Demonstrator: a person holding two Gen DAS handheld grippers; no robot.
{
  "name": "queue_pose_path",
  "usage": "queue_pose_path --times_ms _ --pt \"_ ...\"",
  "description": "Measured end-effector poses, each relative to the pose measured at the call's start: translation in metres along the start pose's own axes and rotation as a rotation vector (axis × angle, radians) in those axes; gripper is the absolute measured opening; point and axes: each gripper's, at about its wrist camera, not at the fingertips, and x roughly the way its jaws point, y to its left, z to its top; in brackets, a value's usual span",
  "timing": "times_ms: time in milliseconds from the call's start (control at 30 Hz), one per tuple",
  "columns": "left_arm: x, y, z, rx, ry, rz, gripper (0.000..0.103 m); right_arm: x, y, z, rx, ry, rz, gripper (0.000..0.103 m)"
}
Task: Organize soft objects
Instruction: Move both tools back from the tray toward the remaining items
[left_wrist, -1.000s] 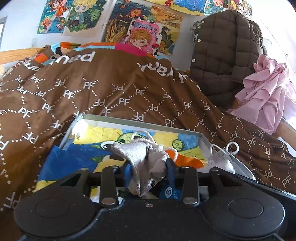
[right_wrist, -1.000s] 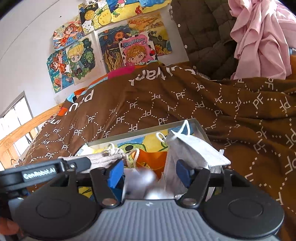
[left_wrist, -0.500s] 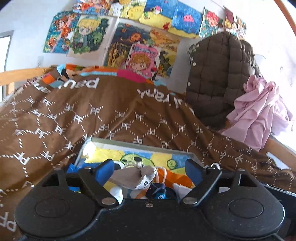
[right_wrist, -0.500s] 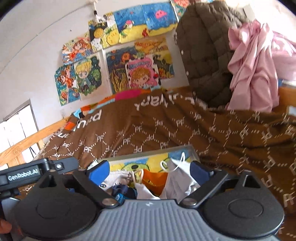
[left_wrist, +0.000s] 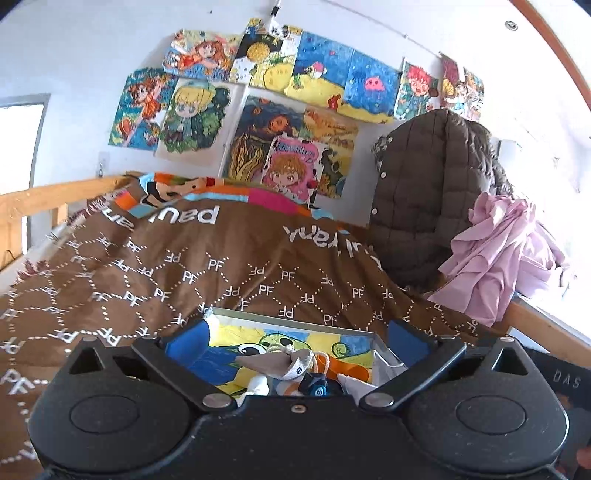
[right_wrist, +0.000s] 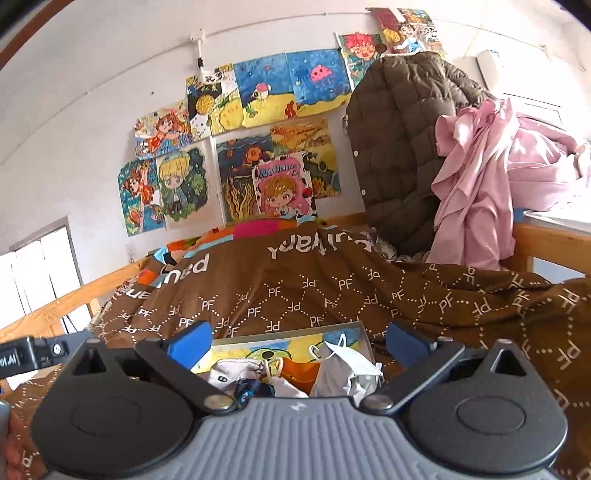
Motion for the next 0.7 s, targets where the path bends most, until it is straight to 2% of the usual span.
queue_pose_path --times_ms 333,700 --pt "-0.061 -0.003 -0.018 0.054 -0.004 -0.009 0.102 -0.048 0.011 -0.019 -0.027 0.016 -0.001 0.103" --pt "-0.087 -0.003 -0.045 0.090 0.031 -0.036 0.102 -0.082 0.032 -0.056 -0.128 0.080 -0.007 0.103"
